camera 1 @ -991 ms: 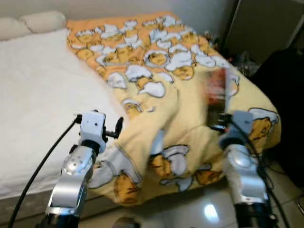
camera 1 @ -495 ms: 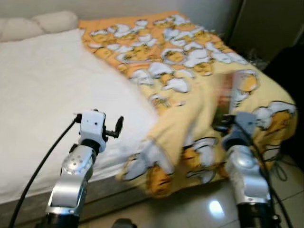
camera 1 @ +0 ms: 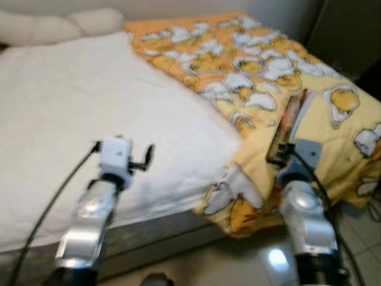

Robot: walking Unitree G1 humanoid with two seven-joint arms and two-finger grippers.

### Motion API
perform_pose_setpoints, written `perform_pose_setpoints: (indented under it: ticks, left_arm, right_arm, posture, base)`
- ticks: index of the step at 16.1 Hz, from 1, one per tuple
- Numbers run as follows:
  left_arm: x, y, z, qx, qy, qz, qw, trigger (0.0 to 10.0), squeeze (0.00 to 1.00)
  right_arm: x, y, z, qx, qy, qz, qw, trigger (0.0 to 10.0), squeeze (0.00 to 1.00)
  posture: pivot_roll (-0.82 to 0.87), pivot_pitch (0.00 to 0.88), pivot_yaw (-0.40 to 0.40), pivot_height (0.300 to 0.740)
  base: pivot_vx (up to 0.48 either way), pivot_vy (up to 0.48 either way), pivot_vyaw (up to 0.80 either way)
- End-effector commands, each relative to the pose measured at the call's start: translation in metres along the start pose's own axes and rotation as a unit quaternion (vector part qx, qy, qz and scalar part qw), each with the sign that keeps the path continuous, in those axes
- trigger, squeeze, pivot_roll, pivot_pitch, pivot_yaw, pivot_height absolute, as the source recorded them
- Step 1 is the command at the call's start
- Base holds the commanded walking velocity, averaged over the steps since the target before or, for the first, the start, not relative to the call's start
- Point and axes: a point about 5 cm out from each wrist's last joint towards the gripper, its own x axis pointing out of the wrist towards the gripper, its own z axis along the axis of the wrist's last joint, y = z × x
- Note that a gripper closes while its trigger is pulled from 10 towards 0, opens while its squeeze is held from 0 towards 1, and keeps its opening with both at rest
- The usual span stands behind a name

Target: Clean up the room

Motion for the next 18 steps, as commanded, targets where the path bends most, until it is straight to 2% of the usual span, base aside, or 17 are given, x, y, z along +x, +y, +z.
perform_pose_setpoints:
  ticks: [1, 18]
  left_arm:
    - [0.0039, -0.0040, 0.0062, -0.003, -0.009, -0.005, 1.000, 10.0, 0.00]
    - [0.0088, -0.0048, 0.0121, -0.006, -0.017, -0.009, 1.000, 10.0, 0.00]
  right_arm:
    - [0.0029, 0.0020, 0.0137, -0.001, -0.028, 0.009, 1.000, 10.0, 0.00]
    - [0.0039, 0.0045, 0.0132, 0.000, -0.027, 0.012, 1.000, 10.0, 0.00]
  posture:
    - [0.15, 0.000, 0.025, 0.740]
    - [0.15, 0.000, 0.031, 0.740]
  base:
    - [0.000, 0.420, 0.00]
    - [0.000, 0.419, 0.00]
